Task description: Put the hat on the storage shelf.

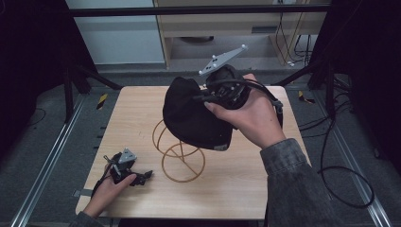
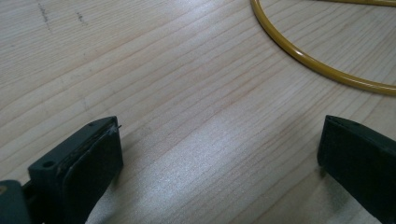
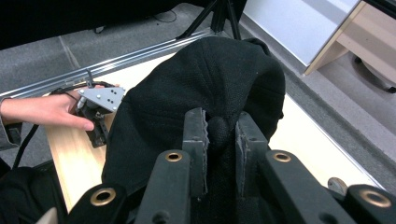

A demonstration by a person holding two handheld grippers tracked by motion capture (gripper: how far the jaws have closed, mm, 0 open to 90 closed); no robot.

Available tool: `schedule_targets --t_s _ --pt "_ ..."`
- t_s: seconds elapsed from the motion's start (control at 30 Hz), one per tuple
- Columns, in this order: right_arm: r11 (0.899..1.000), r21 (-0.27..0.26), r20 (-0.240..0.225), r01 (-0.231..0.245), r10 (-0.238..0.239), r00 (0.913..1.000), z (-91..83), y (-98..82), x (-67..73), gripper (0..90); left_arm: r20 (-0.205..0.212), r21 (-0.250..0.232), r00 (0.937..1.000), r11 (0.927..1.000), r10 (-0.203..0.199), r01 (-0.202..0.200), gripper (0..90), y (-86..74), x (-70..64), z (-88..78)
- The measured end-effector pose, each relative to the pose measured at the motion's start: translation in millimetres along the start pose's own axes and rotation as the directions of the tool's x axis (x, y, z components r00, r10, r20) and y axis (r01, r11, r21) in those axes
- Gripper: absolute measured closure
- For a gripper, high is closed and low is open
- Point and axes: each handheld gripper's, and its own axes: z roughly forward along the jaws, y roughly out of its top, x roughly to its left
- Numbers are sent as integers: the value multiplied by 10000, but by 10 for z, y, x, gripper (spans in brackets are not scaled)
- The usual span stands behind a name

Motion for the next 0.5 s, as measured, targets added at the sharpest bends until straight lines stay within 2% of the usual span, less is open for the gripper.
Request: schedule_targets --t_s 0.23,0.5 --pt "10000 -13 -335 -38 37 9994 163 65 30 779 10 -1 10000 10000 5 -5 0 1 0 1" --pt "9997 231 -591 43 -30 9982 402 135 72 778 16 -2 10000 10000 14 -14 0 2 0 2"
